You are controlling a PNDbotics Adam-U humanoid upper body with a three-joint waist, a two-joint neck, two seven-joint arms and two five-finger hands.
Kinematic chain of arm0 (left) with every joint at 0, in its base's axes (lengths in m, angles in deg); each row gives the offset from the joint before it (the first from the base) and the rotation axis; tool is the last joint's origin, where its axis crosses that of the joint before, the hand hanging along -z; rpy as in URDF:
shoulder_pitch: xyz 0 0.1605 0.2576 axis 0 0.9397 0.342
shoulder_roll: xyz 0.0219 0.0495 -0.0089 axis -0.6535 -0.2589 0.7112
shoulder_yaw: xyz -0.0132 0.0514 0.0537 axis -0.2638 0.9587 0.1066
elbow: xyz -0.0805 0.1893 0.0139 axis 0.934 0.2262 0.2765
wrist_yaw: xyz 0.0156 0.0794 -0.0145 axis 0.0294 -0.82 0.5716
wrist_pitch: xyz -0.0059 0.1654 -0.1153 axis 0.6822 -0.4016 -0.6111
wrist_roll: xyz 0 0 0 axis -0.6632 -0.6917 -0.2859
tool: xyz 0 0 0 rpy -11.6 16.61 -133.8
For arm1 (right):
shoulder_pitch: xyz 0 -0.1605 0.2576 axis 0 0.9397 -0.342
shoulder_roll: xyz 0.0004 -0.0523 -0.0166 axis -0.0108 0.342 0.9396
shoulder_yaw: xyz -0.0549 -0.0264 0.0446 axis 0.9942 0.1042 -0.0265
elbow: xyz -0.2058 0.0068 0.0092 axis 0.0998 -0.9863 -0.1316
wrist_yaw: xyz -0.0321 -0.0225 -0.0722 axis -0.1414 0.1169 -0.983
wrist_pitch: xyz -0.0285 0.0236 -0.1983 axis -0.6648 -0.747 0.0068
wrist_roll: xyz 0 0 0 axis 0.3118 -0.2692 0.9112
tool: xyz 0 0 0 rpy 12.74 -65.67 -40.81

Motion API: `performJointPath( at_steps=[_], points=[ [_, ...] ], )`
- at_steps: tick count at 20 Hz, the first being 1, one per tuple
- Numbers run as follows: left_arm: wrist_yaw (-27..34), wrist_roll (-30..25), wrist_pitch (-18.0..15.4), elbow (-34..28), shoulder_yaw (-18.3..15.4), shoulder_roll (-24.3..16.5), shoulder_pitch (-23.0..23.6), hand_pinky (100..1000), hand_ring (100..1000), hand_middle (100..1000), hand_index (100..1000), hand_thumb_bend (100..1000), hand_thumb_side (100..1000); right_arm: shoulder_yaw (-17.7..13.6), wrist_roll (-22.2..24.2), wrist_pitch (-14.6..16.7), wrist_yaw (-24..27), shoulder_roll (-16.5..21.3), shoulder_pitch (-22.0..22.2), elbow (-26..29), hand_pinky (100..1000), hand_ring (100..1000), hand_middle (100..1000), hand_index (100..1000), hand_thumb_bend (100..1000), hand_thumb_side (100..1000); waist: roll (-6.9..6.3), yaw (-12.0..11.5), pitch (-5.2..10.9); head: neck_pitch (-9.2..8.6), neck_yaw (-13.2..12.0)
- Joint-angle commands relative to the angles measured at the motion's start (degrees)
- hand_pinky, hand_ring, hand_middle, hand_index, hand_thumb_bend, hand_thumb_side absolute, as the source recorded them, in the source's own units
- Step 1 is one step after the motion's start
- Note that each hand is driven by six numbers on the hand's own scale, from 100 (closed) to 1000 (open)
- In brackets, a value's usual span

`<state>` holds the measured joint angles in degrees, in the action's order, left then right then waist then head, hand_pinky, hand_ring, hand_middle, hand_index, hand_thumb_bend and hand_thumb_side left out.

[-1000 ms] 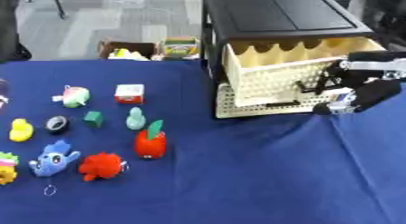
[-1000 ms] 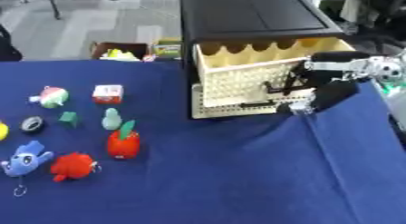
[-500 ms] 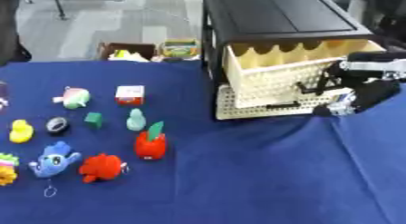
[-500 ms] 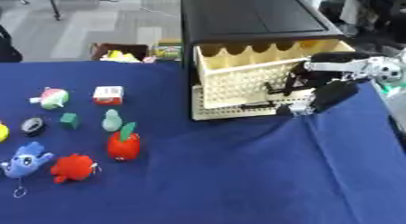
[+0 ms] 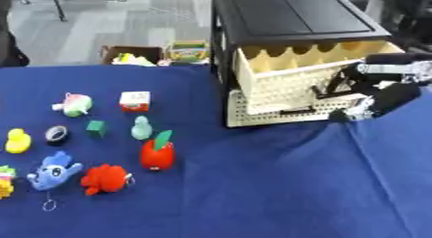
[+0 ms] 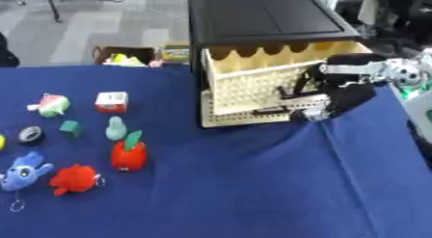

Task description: Pick up objects from table and place into drawer.

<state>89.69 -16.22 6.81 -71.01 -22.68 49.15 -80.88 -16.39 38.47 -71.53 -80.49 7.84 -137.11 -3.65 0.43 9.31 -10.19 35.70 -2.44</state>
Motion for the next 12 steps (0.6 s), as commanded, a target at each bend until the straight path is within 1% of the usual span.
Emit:
performJointPath(
  at_steps=[1,2,4,6,8,10,12],
  points=[
    [-0.15,0.01,-0.17,-0.71,-0.32,-1.01,-0.47,621,867,704,801,100,749,-1.38,-0.19,-0.50,1.36,1.45,-1.06,1.99,288,455,611,886,371,693,-0.04,-0.10,0.97,0.21,0.22],
    [-0.14,0.02,-0.19,-0.71,-0.32,-1.01,-0.49,621,867,704,801,100,749,-1.36,-0.19,-0.59,2.27,1.39,-1.04,2.23,292,458,616,886,350,701,-0.05,-0.10,0.97,0.21,0.22],
    [-0.13,0.02,-0.21,-0.71,-0.31,-1.03,-0.50,621,867,704,801,100,749,-1.48,-0.19,-1.08,3.13,1.49,-1.07,2.63,295,460,620,885,357,708,-0.06,-0.08,0.98,0.23,0.17],
    [-0.15,0.04,-0.20,-0.71,-0.32,-1.04,-0.43,621,867,704,801,100,749,-1.78,-0.19,-1.44,3.07,1.60,-1.23,3.19,295,459,620,881,331,730,-0.04,-0.06,0.99,0.28,0.12],
    [-0.18,0.05,-0.17,-0.71,-0.34,-1.04,-0.34,622,868,704,801,100,750,-2.22,-0.19,-1.80,2.60,1.65,-1.37,3.67,294,457,617,877,333,732,-0.03,0.00,0.99,0.31,0.02],
    [-0.19,0.09,-0.16,-0.71,-0.36,-1.03,-0.34,621,867,704,801,100,749,-2.87,-0.19,-2.06,2.44,1.45,-1.48,4.18,289,451,611,873,309,751,-0.01,0.09,0.99,0.37,-0.05],
    [-0.18,0.11,-0.17,-0.71,-0.37,-1.02,-0.38,621,867,704,801,100,750,-3.48,-0.19,-2.39,2.69,1.15,-1.50,4.64,287,448,607,871,305,755,-0.02,0.14,0.98,0.36,-0.06]
  ],
)
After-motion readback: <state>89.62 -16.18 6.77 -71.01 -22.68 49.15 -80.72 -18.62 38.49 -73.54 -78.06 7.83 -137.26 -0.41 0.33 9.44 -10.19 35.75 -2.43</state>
